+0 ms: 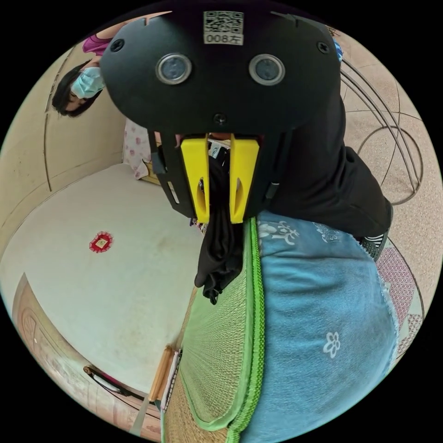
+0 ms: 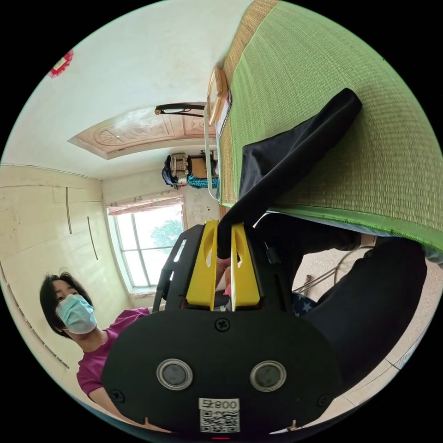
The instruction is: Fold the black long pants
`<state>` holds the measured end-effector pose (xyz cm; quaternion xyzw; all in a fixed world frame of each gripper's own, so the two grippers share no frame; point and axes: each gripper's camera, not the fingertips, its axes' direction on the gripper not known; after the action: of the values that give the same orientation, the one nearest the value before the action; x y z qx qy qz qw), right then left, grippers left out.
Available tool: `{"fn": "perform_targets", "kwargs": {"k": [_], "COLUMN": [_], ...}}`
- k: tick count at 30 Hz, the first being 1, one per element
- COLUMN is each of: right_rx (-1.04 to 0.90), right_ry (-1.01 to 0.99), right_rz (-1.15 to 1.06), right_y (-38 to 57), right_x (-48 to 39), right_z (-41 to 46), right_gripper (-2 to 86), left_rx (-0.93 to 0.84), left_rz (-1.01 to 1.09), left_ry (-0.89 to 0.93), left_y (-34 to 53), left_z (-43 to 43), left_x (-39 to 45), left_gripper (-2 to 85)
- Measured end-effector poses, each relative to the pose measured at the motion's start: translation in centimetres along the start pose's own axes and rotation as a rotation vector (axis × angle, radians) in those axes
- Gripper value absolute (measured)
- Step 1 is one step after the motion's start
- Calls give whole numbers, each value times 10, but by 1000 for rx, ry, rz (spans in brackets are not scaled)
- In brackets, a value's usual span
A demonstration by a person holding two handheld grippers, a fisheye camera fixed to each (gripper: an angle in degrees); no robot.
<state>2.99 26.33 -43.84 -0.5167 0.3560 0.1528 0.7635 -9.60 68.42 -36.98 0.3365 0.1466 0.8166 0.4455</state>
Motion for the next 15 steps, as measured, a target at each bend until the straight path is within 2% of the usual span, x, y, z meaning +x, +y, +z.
{"fn": "perform_targets", "kwargs": {"k": [15], "right_rx": [42], "right_ry": [-50], "right_rz": [18], "right_y": [58], "right_x": [125], "right_z": [-48], "right_gripper": [35], "left_rx": [-61], "left_rz": [62], "left_ry": [-28], "left_y": [23], "left_z": [88], "left_x": [-2], "left_gripper": [59]}}
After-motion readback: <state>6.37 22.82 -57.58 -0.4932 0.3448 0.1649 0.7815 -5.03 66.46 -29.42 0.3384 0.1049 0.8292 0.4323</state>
